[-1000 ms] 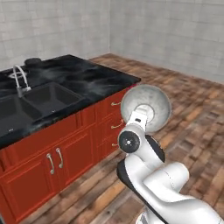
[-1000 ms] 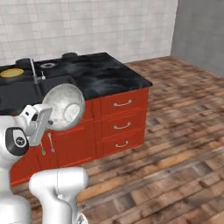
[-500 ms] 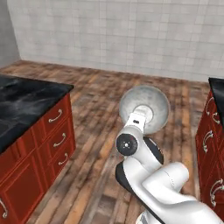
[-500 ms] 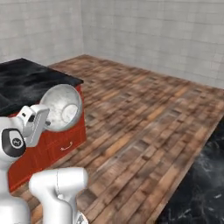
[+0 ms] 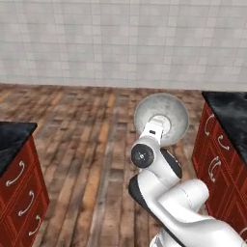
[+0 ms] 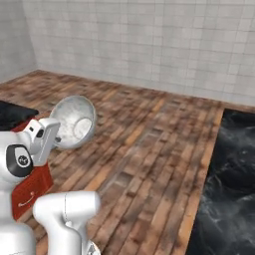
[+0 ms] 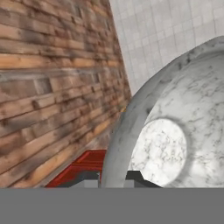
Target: Move the bowls from the cabinet to the plates on the dining table.
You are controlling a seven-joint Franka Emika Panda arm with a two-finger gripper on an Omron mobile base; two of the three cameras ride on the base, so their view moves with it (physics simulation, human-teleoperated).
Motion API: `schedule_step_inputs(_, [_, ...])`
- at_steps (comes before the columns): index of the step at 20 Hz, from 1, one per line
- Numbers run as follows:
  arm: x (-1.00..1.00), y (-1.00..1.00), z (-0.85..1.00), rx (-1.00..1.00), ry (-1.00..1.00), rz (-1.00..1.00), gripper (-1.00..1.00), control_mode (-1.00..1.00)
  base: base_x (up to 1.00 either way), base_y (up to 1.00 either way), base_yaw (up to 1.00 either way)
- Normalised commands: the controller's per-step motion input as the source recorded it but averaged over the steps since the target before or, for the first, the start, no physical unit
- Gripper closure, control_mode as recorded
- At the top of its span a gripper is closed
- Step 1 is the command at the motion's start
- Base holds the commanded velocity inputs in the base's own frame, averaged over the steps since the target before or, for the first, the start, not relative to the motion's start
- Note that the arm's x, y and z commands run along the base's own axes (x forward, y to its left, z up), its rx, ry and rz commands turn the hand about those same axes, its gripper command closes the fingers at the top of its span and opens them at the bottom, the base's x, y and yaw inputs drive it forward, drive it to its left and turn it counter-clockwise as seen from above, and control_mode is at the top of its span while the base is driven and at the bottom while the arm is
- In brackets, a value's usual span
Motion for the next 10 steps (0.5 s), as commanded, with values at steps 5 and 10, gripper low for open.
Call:
schedule_step_inputs(5, [0.0, 0.0, 0.0, 0.0, 0.0, 0.0, 1.0, 1.0, 1.0, 0.37, -0.34])
schedule_step_inputs(10, [0.0, 0.0, 0.0, 0.0, 0.0, 0.0, 1.0, 1.0, 1.0, 0.43, -0.22])
